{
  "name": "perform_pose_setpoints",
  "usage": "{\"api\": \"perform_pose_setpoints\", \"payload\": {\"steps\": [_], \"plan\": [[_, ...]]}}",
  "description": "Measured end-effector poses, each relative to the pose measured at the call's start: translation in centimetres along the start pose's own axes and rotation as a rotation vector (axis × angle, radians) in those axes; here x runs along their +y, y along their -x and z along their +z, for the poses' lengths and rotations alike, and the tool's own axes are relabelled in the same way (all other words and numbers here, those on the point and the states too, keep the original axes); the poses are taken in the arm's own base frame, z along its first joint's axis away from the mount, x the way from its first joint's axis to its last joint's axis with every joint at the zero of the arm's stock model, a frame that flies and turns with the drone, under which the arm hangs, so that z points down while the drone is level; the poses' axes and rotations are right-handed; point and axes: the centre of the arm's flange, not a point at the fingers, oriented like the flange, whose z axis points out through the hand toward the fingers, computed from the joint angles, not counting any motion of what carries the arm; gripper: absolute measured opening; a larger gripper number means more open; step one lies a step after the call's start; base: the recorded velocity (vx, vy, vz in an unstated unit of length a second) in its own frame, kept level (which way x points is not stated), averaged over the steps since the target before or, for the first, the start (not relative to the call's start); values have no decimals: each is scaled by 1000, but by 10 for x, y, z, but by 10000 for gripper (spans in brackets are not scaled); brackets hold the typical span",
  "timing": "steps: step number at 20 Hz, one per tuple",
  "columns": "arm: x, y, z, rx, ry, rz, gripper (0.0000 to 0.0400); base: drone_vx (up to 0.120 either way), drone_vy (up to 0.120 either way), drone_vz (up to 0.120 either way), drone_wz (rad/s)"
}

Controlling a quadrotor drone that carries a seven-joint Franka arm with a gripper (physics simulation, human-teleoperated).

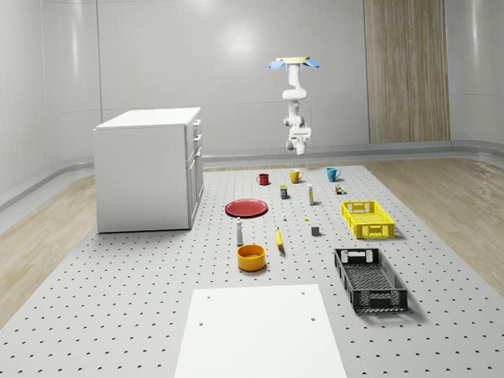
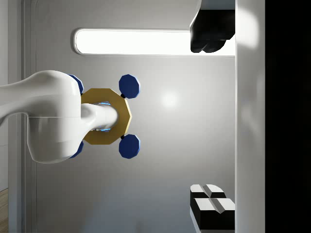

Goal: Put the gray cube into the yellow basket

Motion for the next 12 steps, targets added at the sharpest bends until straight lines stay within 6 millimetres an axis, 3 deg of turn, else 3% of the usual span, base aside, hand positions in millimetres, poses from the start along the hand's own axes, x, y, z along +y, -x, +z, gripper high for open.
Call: {"api": "perform_pose_setpoints", "payload": {"steps": [12], "plan": [[0,1,0,8,-5,0,400,120,0,0,0]]}}
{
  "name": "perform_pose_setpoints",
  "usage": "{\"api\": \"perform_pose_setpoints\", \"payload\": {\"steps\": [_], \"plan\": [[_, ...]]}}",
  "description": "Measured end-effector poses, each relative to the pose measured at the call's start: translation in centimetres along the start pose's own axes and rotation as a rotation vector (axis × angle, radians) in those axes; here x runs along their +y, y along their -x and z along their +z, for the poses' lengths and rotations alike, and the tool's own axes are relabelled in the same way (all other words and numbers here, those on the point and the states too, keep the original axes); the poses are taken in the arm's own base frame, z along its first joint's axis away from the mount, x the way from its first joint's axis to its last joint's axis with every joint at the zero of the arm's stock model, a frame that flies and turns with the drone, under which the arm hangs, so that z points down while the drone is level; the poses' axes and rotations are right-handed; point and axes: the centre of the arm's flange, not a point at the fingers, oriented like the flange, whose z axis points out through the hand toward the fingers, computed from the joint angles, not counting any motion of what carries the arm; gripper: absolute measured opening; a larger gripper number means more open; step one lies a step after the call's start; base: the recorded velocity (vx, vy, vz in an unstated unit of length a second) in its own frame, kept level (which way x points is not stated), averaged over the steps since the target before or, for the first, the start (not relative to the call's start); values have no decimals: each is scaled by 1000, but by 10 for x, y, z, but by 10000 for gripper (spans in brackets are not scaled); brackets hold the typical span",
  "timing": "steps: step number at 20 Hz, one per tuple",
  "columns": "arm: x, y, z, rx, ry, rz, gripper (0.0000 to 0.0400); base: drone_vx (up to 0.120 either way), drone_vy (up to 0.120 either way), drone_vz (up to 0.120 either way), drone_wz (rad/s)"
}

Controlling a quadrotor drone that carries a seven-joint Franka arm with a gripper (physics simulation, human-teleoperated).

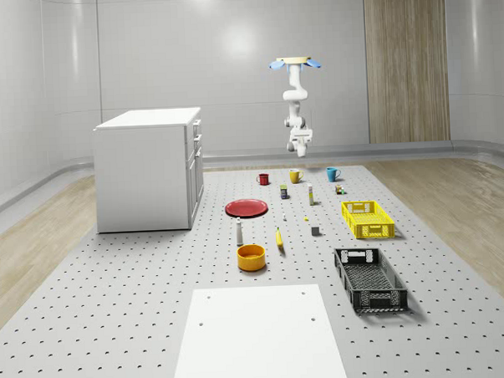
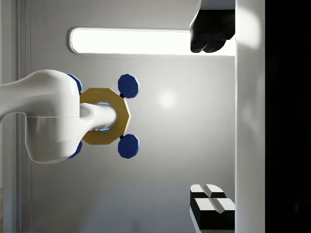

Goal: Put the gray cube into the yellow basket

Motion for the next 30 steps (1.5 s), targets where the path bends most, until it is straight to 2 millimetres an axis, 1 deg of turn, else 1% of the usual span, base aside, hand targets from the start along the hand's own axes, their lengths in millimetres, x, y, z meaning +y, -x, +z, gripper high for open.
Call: {"api": "perform_pose_setpoints", "payload": {"steps": [13,20,26,30], "plan": [[-1,2,0,25,11,0,400,120,0,0,0],[-5,7,0,74,53,-1,400,120,0,0,0],[-16,19,3,192,164,-3,400,120,0,0,0],[-32,35,12,363,332,-6,400,120,0,0,0]]}}
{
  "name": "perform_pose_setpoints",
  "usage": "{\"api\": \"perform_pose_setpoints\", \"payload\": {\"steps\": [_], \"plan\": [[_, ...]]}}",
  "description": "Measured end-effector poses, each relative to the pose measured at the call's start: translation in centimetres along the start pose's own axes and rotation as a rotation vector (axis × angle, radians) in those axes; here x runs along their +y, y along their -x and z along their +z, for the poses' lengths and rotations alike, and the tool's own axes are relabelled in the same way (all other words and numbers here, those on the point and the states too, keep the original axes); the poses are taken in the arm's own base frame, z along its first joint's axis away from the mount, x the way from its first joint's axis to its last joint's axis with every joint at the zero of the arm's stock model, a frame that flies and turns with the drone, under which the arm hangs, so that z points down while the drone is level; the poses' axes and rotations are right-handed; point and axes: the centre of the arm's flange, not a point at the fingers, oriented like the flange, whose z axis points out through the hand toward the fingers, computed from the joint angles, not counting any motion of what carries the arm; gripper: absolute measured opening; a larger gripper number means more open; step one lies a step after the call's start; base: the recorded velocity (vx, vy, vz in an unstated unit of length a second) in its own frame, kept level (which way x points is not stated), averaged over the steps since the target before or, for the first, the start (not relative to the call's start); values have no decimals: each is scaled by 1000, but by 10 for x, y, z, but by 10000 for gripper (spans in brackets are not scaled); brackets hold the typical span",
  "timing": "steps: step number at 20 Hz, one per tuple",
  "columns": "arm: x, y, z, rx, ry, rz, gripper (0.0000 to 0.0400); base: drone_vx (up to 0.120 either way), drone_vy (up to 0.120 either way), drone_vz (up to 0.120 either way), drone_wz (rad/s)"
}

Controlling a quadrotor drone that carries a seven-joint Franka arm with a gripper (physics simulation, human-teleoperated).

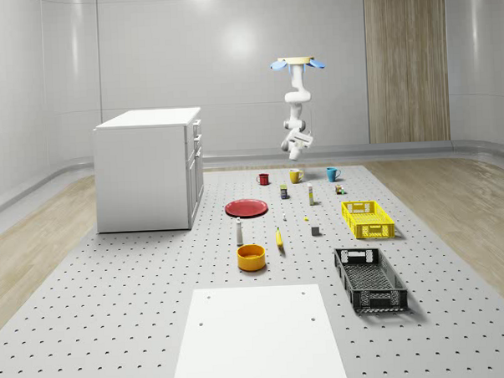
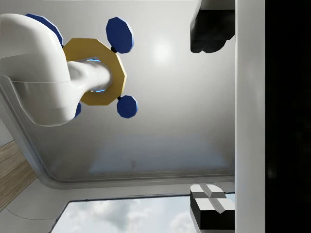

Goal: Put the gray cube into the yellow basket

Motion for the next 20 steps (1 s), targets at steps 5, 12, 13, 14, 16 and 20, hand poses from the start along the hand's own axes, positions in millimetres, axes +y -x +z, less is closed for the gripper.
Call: {"api": "perform_pose_setpoints", "payload": {"steps": [5,12,13,14,16,20], "plan": [[-38,39,17,407,405,-12,400,120,0,0,0],[-67,71,116,1218,1221,-36,400,120,0,0,0],[-65,69,129,1313,1316,-38,400,120,0,0,0],[-62,66,140,1397,1401,-41,400,120,0,0,0],[-55,60,156,1533,1537,-47,400,120,0,0,0],[-44,50,174,1704,1707,-57,400,120,0,0,0]]}}
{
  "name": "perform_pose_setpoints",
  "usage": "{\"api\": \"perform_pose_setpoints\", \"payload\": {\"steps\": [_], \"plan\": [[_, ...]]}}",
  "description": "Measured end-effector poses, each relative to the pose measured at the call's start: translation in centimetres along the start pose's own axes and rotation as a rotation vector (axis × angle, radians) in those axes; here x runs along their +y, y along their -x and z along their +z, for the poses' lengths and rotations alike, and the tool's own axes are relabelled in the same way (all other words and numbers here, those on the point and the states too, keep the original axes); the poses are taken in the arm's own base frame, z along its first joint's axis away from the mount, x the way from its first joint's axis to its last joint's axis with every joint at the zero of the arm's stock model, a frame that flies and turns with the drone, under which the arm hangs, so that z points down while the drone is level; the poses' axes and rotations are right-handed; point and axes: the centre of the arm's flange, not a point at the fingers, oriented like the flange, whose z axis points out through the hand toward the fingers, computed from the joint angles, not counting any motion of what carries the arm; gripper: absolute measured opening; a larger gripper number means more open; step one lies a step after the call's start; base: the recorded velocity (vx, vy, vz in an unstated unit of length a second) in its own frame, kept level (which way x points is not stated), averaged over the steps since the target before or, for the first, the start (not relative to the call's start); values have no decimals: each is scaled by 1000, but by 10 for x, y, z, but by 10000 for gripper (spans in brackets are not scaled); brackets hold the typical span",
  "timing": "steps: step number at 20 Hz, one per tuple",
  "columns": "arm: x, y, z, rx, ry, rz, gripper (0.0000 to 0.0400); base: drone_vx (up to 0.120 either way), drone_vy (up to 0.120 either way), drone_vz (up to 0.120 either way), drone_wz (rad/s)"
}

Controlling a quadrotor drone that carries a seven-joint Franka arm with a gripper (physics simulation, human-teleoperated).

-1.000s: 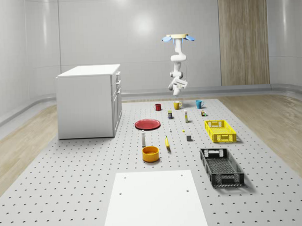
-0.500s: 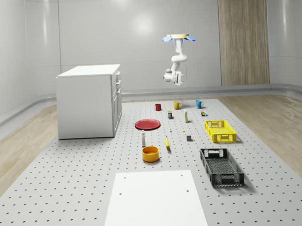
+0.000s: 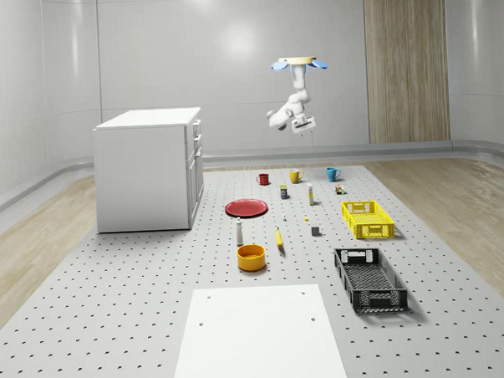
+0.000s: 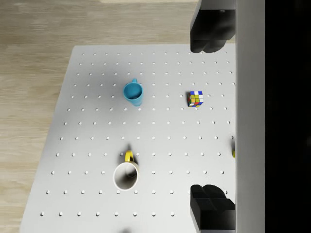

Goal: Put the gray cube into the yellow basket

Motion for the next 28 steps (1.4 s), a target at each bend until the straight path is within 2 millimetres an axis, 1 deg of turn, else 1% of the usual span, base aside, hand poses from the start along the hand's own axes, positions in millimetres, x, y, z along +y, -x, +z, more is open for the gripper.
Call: {"api": "perform_pose_setpoints", "payload": {"steps": [4,9,28], "plan": [[-8,8,0,87,83,-3,400,120,0,0,0],[-13,13,1,136,129,-4,400,120,0,0,0],[-16,16,2,169,159,-5,400,120,0,0,0]]}}
